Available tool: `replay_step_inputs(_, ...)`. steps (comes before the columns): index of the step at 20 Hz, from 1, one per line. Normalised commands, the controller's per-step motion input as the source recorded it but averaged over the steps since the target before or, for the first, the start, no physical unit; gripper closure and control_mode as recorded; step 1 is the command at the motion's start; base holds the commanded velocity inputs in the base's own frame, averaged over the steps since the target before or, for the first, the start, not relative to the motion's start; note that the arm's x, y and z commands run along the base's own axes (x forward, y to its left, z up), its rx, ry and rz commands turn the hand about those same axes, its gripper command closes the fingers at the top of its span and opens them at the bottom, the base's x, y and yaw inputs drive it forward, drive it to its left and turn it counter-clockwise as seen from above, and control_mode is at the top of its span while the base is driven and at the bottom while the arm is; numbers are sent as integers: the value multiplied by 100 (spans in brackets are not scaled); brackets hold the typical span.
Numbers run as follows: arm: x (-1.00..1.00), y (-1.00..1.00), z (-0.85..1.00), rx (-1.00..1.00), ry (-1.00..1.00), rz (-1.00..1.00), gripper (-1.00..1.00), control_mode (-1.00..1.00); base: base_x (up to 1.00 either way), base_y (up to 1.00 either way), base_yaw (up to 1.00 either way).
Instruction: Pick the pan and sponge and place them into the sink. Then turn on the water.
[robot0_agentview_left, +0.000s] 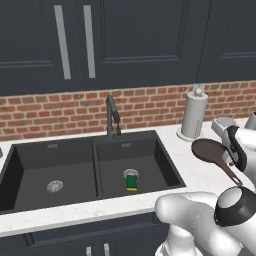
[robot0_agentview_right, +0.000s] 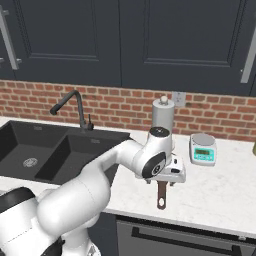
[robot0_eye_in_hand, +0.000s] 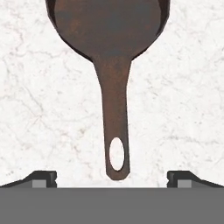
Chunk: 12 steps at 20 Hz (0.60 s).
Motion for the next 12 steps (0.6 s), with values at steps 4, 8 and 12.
replay_step_inputs(4, 11, -4, -27, 0, 0, 0, -100, -100, 0, 0, 0)
replay_step_inputs(8, 5, 0, -15, 0, 0, 0, -100, -100, 0, 0, 0)
replay_step_inputs(12, 3, 0, -22, 0, 0, 0, -100, -100, 0, 0, 0)
